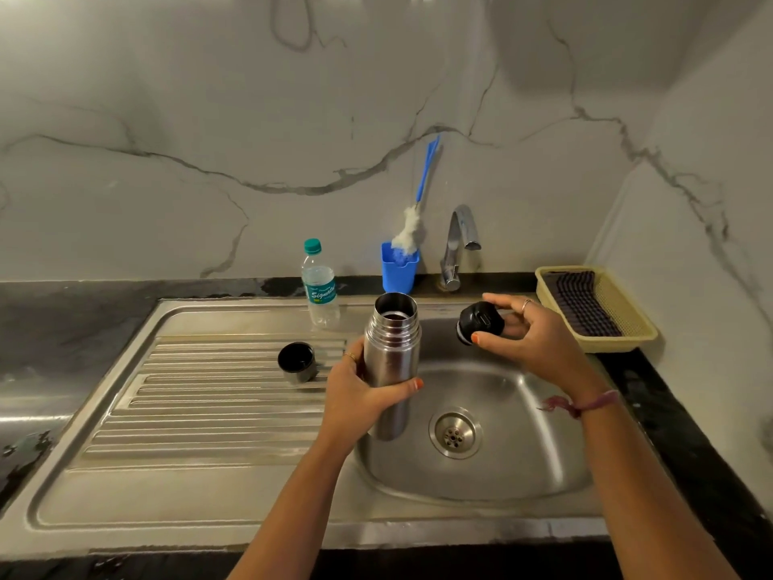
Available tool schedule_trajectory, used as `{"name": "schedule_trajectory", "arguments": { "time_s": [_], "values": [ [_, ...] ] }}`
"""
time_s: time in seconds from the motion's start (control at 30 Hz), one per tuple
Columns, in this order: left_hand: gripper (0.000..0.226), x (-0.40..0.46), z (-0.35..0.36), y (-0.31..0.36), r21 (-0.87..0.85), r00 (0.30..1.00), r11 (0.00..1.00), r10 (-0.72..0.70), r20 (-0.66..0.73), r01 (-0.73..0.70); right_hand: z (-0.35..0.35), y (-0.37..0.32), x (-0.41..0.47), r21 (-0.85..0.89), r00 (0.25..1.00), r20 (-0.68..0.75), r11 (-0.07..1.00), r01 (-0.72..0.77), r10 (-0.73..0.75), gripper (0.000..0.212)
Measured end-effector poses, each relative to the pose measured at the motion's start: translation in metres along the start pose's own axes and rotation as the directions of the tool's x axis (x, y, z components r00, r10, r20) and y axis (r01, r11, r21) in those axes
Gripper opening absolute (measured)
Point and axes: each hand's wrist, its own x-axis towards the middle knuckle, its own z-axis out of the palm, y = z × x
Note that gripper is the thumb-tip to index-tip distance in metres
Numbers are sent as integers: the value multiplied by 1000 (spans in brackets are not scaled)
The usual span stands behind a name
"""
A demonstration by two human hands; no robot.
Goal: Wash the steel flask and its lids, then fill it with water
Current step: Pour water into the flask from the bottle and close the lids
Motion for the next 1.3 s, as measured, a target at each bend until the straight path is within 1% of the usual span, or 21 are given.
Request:
{"name": "schedule_trajectory", "arguments": {
  "time_s": [0.1, 0.23, 0.3, 0.37, 0.47, 0.7, 0.9, 1.0, 1.03, 1.07, 1.1, 1.17, 1.2, 1.23, 1.3],
  "values": [
    [62, -1, 9, 0, -9, 1000, 1000, 1, -7, -1, -10, -20, 0, 23, 998, -5, 998, 59, -59, 60],
    [66, -2, 20, 1, 8, 1000, 1000, 18, 0, -18, -24, -65, 3, 260, 990, 46, 959, 114, -130, 52],
    [66, -3, 24, 2, 20, 1000, 999, 29, 1, -29, -29, -86, 4, 287, 977, 91, 944, 160, -193, 52],
    [66, -4, 29, 3, 18, 1000, 999, 31, 5, -31, -34, -101, 9, 247, 956, 175, 950, 189, -235, 54],
    [69, -4, 34, 4, 16, 1000, 1000, 25, 16, -26, -36, -108, 22, 154, 924, 301, 968, 196, -235, 53],
    [74, -6, 41, 8, 25, 999, 999, 27, 25, -28, -36, -113, 33, -22, 859, 464, 967, 254, -215, 54],
    [74, -8, 46, 13, 47, 999, 998, 38, 9, -38, -31, -115, 33, -198, 858, 485, 934, 298, -171, 57],
    [74, -9, 48, 14, 56, 999, 997, 46, 18, -47, -25, -114, 33, -324, 878, 457, 892, 315, -145, 68],
    [73, -10, 49, 15, 60, 999, 997, 48, 22, -50, -25, -114, 32, -340, 880, 455, 886, 314, -137, 73],
    [72, -10, 49, 15, 63, 998, 997, 50, 25, -51, -28, -113, 32, -320, 873, 471, 898, 303, -127, 78],
    [72, -10, 50, 15, 64, 998, 997, 50, 28, -52, -32, -112, 32, -254, 851, 513, 926, 280, -117, 81],
    [74, -11, 51, 14, 64, 998, 997, 49, 36, -51, -41, -109, 30, -103, 773, 624, 968, 230, -117, 83],
    [75, -11, 51, 14, 62, 998, 997, 48, 39, -50, -43, -107, 29, -70, 739, 661, 970, 234, -130, 81],
    [75, -12, 51, 15, 62, 998, 997, 48, 41, -50, -43, -105, 29, -55, 723, 675, 967, 247, -146, 76],
    [74, -12, 52, 16, 62, 998, 997, 51, 42, -54, -39, -104, 29, -41, 742, 649, 967, 253, -167, 65]
  ]
}}
